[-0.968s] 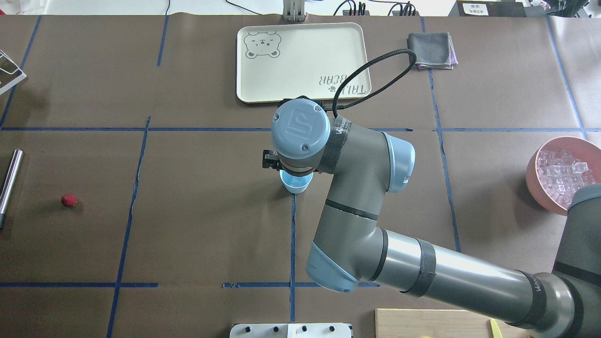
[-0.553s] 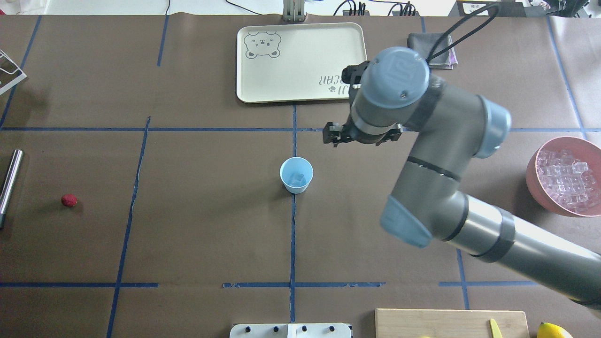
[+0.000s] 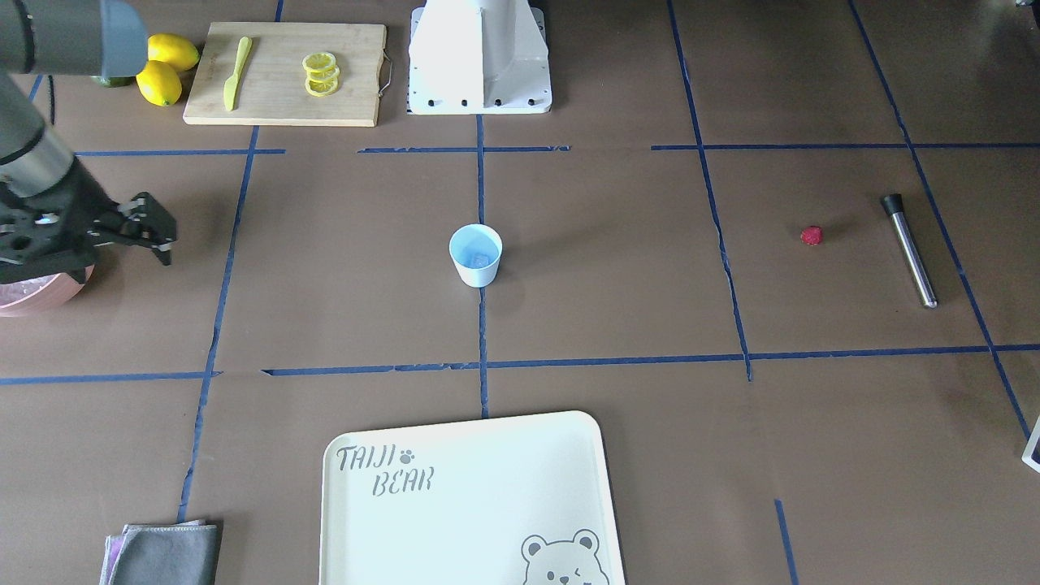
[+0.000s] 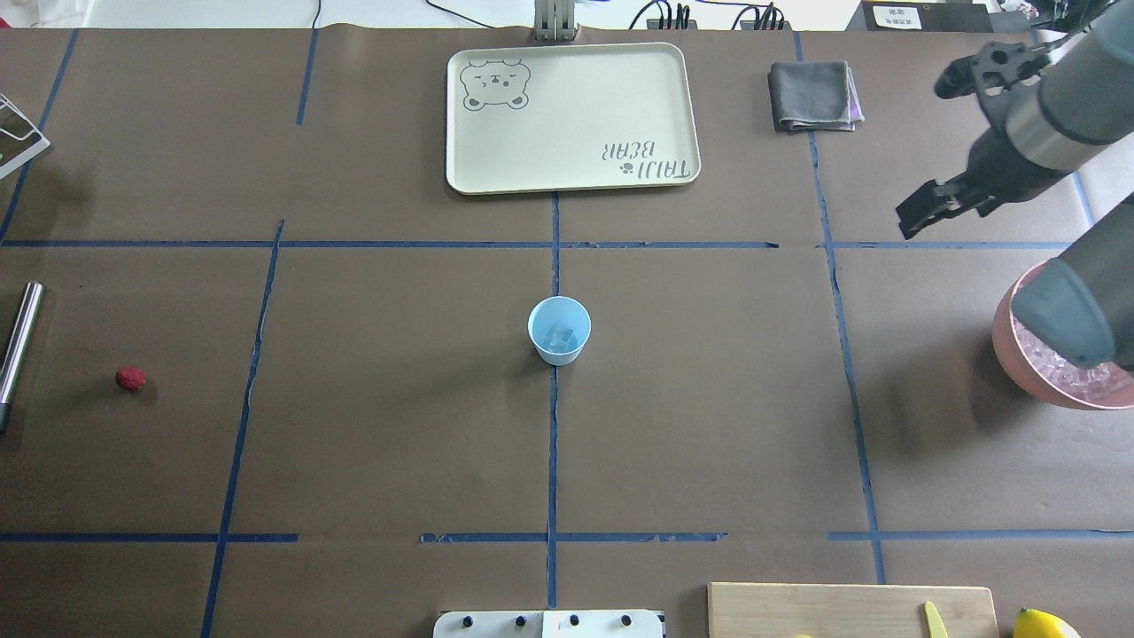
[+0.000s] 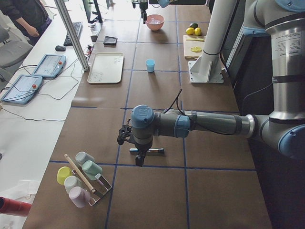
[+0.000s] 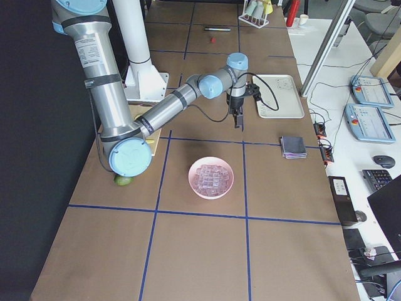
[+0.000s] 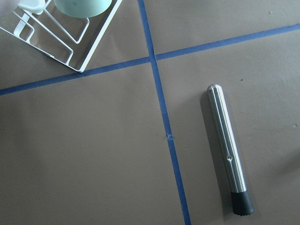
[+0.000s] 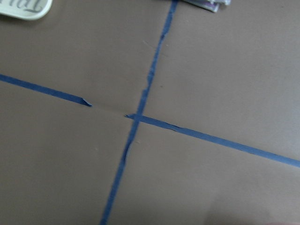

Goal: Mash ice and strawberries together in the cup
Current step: 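Move the right gripper back to the pink bowl, then grasp a third ice cube from the bowl with the right gripper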

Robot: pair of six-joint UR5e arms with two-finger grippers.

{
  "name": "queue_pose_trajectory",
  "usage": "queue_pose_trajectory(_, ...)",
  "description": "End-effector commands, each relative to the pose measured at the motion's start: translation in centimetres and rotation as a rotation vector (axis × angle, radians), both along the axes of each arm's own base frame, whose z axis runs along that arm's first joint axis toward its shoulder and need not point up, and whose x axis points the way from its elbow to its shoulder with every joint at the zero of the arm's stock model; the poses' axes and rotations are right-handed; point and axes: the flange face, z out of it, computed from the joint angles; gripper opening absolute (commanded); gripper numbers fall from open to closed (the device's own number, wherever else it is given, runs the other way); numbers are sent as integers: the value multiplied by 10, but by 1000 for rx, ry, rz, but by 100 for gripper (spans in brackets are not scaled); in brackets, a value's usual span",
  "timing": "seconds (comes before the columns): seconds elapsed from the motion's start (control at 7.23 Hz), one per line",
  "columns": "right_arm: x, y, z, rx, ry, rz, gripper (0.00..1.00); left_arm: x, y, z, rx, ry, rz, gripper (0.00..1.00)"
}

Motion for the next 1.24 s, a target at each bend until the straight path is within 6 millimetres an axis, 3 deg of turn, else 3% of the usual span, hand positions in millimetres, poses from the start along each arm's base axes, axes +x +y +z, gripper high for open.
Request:
queue_pose_trajectory(0.0, 64, 20, 73, 2, 27, -56, 99, 0, 0, 0, 1, 0, 1, 100)
queue_pose_trajectory(0.14, 81, 29, 110, 20, 16, -28, 99, 0, 0, 0, 1, 0, 1, 100)
queue_pose_trajectory(0.28, 87, 28, 135, 14, 6, -23, 98, 0, 0, -1, 3, 0, 1, 100)
queue_pose_trajectory(0.55, 95, 46, 170, -30, 30, -21, 92, 0, 0, -2, 4, 2, -1, 100)
queue_pose_trajectory(0.69, 96, 48, 184, -53, 45, -11, 89, 0, 0, -2, 4, 0, 1, 100)
queue_pose_trajectory(1.11, 85, 51, 195, -85, 61, -15, 79, 0, 0, -2, 4, 0, 1, 100)
